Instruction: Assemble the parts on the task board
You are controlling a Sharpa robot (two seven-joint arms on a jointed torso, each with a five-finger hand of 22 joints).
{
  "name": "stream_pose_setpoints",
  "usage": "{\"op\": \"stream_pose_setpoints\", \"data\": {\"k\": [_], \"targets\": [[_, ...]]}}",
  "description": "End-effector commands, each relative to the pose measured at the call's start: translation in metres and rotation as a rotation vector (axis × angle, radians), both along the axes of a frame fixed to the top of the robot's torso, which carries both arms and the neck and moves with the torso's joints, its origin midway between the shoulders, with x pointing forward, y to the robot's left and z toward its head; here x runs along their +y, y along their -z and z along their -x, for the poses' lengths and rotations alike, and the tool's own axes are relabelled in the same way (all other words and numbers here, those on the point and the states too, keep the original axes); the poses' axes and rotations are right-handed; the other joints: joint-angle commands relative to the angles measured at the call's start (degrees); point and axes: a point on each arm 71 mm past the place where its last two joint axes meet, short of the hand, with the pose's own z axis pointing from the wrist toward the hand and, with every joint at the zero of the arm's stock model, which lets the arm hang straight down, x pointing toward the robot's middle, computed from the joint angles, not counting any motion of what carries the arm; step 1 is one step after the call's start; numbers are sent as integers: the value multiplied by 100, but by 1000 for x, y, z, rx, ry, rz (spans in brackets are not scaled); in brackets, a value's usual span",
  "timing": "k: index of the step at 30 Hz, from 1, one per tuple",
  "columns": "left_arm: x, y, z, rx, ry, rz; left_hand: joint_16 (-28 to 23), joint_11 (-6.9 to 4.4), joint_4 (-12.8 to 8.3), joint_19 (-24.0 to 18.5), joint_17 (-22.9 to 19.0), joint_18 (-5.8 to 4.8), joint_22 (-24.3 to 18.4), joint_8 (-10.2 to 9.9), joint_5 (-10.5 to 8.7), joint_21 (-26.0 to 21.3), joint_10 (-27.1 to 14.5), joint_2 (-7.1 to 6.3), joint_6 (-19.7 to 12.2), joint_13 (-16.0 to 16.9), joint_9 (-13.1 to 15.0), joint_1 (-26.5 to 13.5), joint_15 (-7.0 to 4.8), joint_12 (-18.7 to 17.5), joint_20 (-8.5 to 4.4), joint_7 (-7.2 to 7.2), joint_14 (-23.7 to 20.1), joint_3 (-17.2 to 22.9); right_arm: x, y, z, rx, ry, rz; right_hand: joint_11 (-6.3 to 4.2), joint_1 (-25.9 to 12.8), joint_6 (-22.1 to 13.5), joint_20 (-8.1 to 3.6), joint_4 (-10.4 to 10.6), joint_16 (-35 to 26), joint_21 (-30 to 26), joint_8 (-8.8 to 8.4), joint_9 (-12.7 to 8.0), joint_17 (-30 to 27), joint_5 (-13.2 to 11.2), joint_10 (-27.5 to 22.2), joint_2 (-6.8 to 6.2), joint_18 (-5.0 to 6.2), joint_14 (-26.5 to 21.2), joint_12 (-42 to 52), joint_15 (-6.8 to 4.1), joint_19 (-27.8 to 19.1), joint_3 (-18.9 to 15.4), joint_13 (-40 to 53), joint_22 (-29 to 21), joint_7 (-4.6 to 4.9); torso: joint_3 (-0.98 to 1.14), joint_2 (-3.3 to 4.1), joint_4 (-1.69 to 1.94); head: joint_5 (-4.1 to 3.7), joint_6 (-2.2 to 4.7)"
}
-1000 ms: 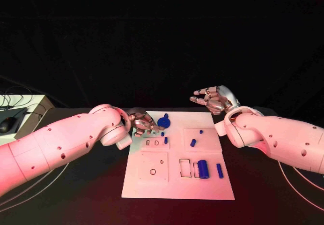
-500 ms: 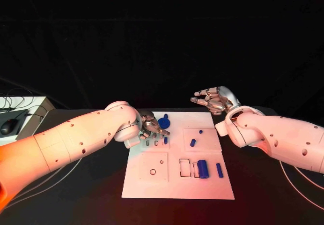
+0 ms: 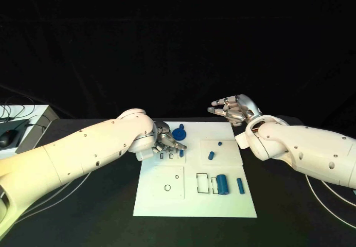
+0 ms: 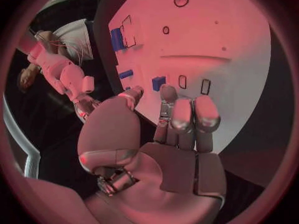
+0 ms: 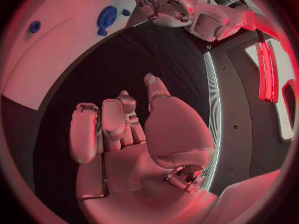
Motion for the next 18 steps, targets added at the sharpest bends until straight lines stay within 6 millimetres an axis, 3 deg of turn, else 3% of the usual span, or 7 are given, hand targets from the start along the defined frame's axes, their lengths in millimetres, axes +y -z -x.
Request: {"op": "stream_pose_setpoints", "data": {"k": [1,18], "targets": [[-3,1,1,17,29,-49,3,4,20,33,1,-80,14,-34,-28,-40,-26,1,34,-8,19,-81,-23,18,13,11,6,-67,1,0,0,7,-18,14,-18,-39,-26,-29,-45,-12,-37,11,3,-6,30,-25,45,-12,10,1,-35,448,0,-7,1169,2,-12,5,5,-14,-17],[-8,3,-7,16,12,-46,0,4,-17,54,3,-84,109,-112,-19,-84,-41,50,56,-59,156,1,-24,61,12,14,9,186,4,2,-1,19,-26,18,-18,-39,-26,-29,-45,-12,-37,11,3,-6,30,-25,45,-12,10,1,-35,448,0,-7,1169,2,-14,11,-3,-35,-30]]}}
